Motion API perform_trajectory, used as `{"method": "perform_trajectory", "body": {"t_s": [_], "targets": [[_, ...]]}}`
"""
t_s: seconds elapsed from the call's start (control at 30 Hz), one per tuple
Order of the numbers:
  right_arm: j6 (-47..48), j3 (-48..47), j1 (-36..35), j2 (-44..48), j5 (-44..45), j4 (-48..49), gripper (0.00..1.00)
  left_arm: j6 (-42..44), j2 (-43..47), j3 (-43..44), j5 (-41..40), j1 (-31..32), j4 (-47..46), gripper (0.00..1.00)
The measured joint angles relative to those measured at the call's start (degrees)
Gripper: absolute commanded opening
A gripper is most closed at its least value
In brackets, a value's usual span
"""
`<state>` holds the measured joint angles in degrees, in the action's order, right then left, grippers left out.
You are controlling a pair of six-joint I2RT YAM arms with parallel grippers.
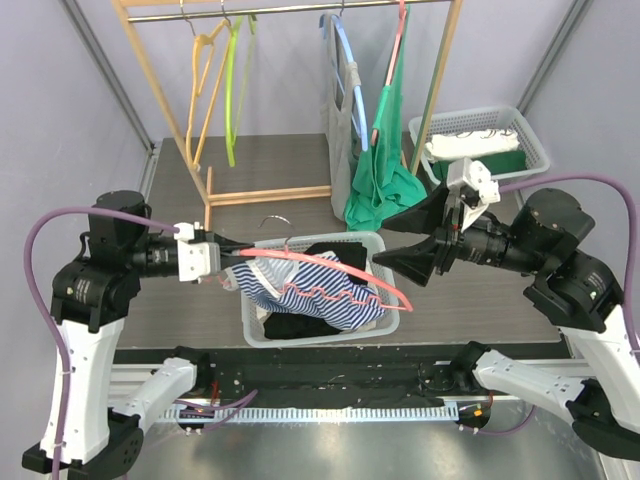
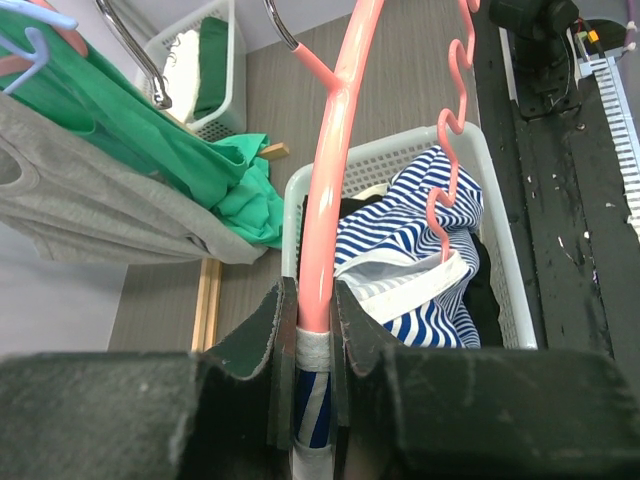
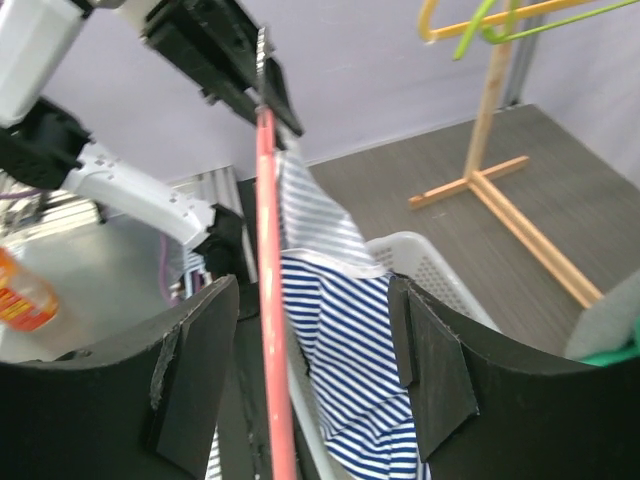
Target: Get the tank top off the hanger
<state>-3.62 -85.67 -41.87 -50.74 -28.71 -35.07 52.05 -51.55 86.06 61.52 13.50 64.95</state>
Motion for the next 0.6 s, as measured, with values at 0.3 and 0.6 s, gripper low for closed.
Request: {"method": "perform_trajectory", "body": {"t_s": [0.3,0.6], "targets": [[-1.16,2.84,0.00,-3.65,-9.57,-0.31,0.68,0.90,-1.25,1.03,-0.68,0.11,-0.04,0.00],[-1.27,4.70,-0.02,-4.48,-12.07,-2.73,0.56,-0.42,-2.54,2.73,-1.11,0.15,-2.40,0.00]]}}
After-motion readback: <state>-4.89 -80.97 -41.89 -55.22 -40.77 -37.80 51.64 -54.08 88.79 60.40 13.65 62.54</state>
